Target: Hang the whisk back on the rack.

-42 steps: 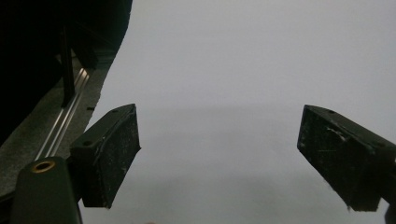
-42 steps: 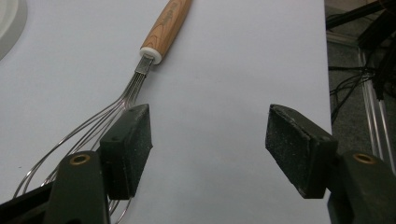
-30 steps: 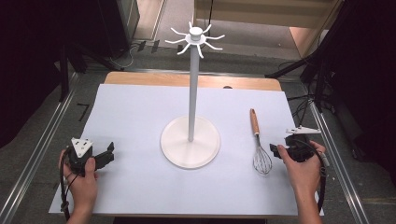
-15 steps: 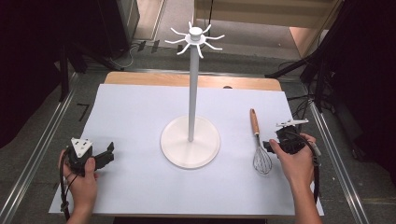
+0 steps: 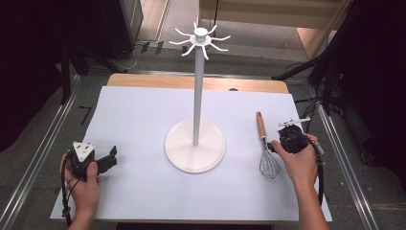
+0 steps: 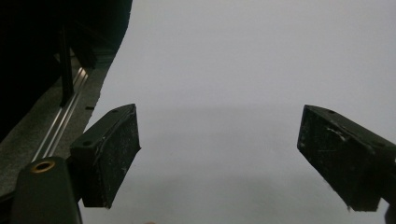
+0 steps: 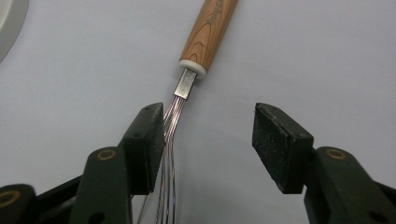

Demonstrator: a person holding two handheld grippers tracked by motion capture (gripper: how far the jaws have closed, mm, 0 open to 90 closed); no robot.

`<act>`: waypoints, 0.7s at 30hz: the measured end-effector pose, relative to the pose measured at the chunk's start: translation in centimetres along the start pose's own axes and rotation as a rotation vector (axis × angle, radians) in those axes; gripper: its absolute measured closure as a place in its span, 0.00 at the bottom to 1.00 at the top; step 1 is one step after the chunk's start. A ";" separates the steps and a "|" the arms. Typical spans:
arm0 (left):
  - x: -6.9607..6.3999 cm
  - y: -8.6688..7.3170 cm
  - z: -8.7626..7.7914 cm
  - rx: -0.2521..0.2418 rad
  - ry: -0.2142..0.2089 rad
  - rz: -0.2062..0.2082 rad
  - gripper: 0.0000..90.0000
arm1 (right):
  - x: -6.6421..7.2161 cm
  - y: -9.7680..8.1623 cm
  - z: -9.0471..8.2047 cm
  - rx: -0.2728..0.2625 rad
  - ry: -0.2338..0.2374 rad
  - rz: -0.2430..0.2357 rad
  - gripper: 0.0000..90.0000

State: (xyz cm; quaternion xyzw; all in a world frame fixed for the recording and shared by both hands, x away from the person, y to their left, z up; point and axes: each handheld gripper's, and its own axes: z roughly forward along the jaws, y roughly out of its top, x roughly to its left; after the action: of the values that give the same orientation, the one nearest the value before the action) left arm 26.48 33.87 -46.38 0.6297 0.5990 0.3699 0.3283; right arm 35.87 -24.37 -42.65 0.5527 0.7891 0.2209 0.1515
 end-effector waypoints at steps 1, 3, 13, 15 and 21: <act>0.0 0.0 0.0 0.000 0.000 0.000 0.15 | 0.0 0.0 0.0 0.000 0.000 0.000 0.52; 0.0 0.0 0.0 0.001 0.001 0.000 0.15 | 0.2 0.3 0.2 0.004 -0.009 -0.003 0.55; 0.0 0.0 0.0 0.001 0.000 -0.002 0.15 | 0.9 1.0 1.0 0.032 -0.003 0.016 0.58; 0.0 0.0 0.0 0.002 0.000 -0.002 0.15 | 1.0 1.2 1.2 0.043 0.000 0.016 0.58; 0.0 0.0 0.0 0.003 0.000 -0.003 0.15 | 0.8 1.7 1.6 0.102 0.029 0.053 0.65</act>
State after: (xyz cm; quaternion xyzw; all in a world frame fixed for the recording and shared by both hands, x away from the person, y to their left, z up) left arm 26.50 33.92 -46.37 0.6294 0.6003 0.3685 0.3281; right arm 37.74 -22.81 -43.12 0.5773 0.7865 0.1923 0.1060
